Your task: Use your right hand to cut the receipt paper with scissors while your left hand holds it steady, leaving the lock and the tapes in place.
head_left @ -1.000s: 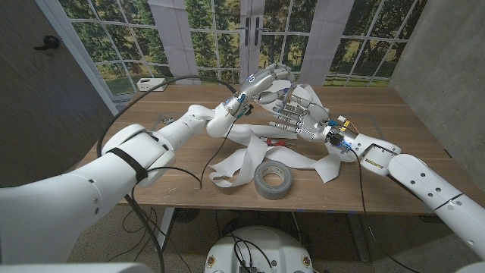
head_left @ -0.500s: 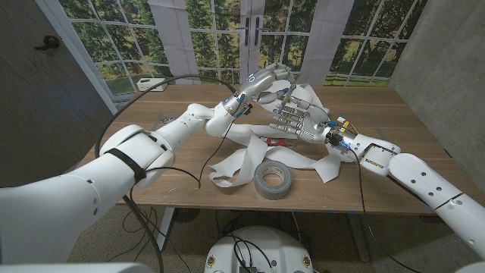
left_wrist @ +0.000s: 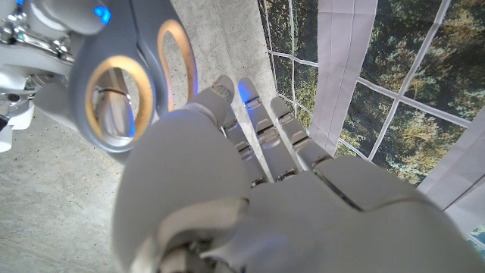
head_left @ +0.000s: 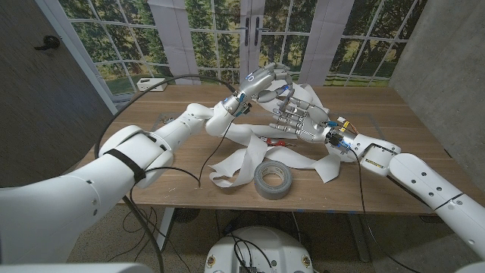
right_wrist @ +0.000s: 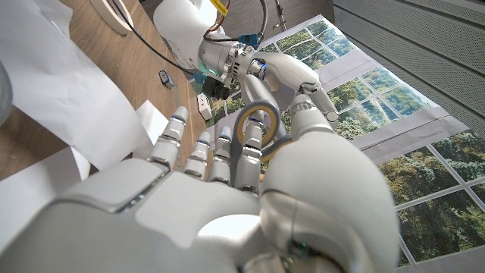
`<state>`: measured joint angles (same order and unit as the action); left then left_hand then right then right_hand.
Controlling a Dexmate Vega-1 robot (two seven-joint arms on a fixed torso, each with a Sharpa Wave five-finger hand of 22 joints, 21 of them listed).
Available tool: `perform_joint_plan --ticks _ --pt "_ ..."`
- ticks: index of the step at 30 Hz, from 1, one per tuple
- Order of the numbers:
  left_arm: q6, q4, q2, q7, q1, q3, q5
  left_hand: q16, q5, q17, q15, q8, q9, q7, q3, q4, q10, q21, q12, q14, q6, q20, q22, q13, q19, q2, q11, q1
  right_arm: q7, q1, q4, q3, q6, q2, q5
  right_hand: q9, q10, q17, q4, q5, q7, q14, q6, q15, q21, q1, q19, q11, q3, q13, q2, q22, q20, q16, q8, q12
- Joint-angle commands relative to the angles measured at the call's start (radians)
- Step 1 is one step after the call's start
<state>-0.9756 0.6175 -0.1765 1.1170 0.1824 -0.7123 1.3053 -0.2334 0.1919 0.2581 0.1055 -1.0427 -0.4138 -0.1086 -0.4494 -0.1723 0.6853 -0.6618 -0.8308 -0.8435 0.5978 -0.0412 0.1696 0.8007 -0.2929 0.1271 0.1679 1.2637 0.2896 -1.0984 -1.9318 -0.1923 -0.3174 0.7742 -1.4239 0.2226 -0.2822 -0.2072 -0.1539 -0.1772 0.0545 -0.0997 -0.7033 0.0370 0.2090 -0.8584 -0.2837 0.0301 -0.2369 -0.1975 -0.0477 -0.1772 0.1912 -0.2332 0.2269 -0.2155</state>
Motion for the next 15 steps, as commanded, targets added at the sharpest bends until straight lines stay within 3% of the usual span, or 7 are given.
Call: perform_joint_plan --ticks 1,5,6,15 --pt "-0.001 -0.002 0.003 0.0 0.005 0.01 0.001 -0.006 0.0 0.003 0.132 0.002 -0.002 -0.006 -0.003 -0.002 0.007 0.0 0.002 -0.011 -0.001 -0.087 0.004 0.0 0.0 -0.013 -0.002 0.003 0.011 0.0 0.008 -0.002 0.011 -0.01 -0.001 0.001 0.001 -0.004 -0.001 -0.006 -0.008 -0.006 0.001 -0.012 -0.001 -0.017 -0.007 -0.006 -0.009 -0.004 -0.005 -0.002 -0.009 -0.005 0.0 0.004" --pt "-0.007 -0.009 0.006 0.0 0.006 0.017 -0.007 -0.006 0.0 0.003 0.132 0.003 -0.002 -0.006 -0.003 -0.002 0.007 0.0 0.002 -0.011 -0.001 -0.087 0.004 0.0 0.0 -0.013 -0.002 0.004 0.041 -0.007 0.018 0.0 0.036 -0.027 0.002 0.001 0.003 -0.005 0.002 -0.006 -0.011 -0.014 0.001 -0.02 0.001 -0.017 -0.012 -0.01 -0.009 -0.004 -0.008 -0.002 -0.013 -0.008 -0.001 0.005" --pt "-0.006 -0.009 0.006 0.0 0.007 0.021 -0.01 -0.065 0.08 0.06 0.135 0.036 -0.03 -0.012 0.002 0.051 -0.01 -0.016 -0.066 0.043 0.006 -0.085 0.077 0.014 0.016 -0.035 -0.006 0.015 0.054 -0.007 0.022 -0.001 0.043 -0.031 0.005 0.002 0.004 -0.005 0.002 -0.005 -0.011 -0.016 0.0 -0.022 0.002 -0.018 -0.015 -0.01 -0.009 -0.004 -0.009 -0.002 -0.015 -0.009 -0.001 0.005" --pt "-0.008 0.001 -0.001 0.0 0.024 0.077 -0.035 -0.044 0.054 0.038 0.135 0.037 -0.016 -0.014 0.007 0.036 -0.005 -0.006 -0.043 0.026 0.002 -0.087 0.03 0.007 0.005 -0.025 0.003 0.0 0.095 -0.021 0.034 0.009 0.081 -0.045 0.018 0.002 0.006 -0.008 0.007 -0.003 -0.02 -0.025 0.001 -0.031 0.001 -0.015 -0.016 -0.013 -0.006 -0.004 -0.013 -0.003 -0.023 -0.013 -0.003 0.007"
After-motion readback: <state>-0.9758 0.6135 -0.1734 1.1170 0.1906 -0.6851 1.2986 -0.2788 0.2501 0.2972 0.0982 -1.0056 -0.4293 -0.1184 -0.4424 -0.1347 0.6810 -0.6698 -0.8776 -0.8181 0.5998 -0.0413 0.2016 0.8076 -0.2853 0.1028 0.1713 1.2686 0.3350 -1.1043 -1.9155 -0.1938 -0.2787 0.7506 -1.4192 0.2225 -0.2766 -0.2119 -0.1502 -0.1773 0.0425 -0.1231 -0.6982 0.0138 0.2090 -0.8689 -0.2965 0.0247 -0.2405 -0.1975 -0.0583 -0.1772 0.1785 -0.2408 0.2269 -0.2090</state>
